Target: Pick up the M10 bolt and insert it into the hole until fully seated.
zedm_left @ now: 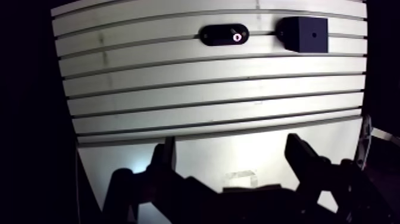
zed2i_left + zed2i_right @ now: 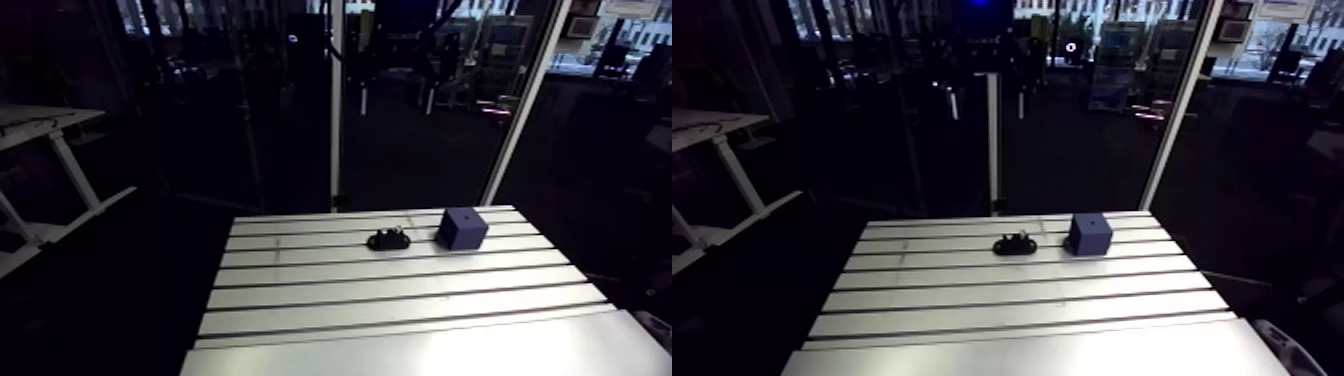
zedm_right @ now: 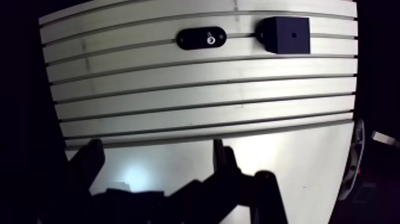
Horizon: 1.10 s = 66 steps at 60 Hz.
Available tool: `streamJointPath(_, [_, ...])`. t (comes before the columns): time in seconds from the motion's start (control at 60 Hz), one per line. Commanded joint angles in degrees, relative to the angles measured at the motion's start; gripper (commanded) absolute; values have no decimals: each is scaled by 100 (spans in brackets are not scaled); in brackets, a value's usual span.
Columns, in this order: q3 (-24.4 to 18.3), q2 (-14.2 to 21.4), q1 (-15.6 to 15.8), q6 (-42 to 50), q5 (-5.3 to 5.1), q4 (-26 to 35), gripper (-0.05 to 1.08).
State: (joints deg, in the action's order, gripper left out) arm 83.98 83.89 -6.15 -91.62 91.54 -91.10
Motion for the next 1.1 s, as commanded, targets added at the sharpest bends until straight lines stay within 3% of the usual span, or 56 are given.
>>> streamJointPath(0.017, [-396, -360, 0, -79, -44, 158, 1])
streamJointPath(0.817, [-459, -360, 0, -88, -44, 158, 1])
streamJointPath(1.1, [-389, -368, 0, -194, 7, 73, 1])
